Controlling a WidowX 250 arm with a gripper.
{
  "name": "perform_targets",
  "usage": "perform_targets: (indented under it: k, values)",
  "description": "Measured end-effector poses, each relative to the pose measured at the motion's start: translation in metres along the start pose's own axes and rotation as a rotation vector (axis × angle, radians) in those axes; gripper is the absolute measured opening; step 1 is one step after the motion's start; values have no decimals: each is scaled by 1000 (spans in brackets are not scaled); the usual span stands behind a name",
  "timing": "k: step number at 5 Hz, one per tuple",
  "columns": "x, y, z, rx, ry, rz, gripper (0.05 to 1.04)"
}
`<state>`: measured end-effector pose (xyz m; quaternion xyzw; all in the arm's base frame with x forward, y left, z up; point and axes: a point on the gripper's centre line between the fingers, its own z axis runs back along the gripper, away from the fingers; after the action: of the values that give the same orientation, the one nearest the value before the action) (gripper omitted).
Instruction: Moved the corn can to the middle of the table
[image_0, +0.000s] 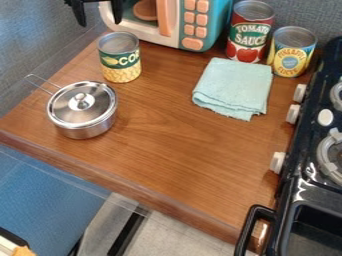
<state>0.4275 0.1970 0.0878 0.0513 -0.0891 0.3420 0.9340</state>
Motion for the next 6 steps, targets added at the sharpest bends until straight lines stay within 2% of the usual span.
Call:
perform_targets:
  k: [2, 4, 5, 6]
  values:
    - [1, -14, -16, 23, 15, 26, 999]
    - [-36, -42, -41, 27, 99, -32, 999]
    - [-53, -58, -28, 22, 86, -67, 999]
    - [-73, -61, -23, 30, 103, -67, 999]
